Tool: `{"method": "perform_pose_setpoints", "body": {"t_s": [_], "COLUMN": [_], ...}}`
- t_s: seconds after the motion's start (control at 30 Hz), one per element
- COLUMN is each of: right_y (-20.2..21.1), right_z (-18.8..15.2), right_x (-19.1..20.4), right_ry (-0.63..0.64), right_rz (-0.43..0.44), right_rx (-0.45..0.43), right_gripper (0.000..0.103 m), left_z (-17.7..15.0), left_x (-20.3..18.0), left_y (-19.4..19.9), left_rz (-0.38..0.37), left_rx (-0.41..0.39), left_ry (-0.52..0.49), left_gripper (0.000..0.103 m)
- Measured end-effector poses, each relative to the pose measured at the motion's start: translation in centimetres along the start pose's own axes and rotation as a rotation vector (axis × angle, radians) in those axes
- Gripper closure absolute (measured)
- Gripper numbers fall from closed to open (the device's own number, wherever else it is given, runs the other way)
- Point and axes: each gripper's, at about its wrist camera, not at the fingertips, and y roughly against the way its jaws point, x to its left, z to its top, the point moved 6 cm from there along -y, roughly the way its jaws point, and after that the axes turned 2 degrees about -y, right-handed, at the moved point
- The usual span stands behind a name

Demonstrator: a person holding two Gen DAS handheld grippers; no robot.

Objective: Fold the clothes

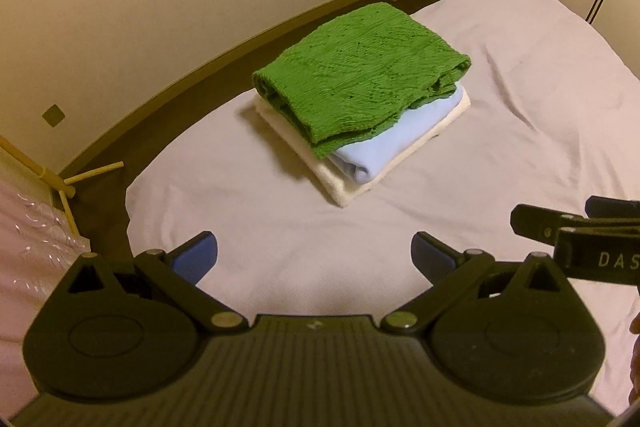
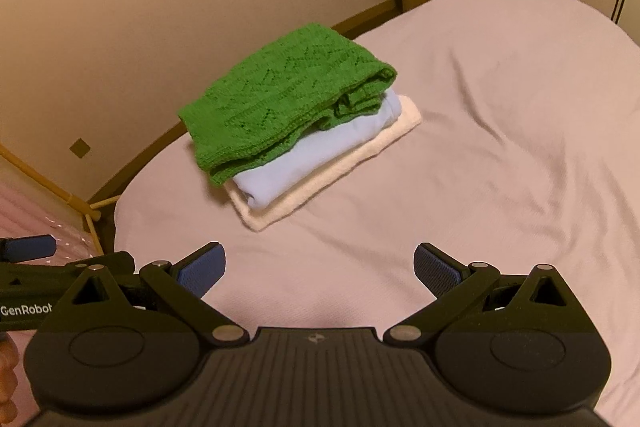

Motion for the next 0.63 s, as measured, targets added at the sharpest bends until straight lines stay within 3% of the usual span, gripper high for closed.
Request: {"method": "perform_pose_setpoints", "body": {"t_s": [0.37,0.63], "right_y": [-1.2,0.1], "right_z": [0.3,0.0], "right_x": [0.2,0.5], "right_ry": [-0.007,-0.017], "right_rz": [-0.006,-0.001], "right_rx": [0.018,-0.006], "right_gripper": [0.0,0.0], "left_z": [0.6,0.8], "left_x": [0.2,-0.4], "left_y": [-1.2,0.2], "left_rz": [-0.005,0.025], "left_rx": [0.019,-0.041], "left_ry": [-0.014,-0.06], "left_gripper": [0.001,0.001]}}
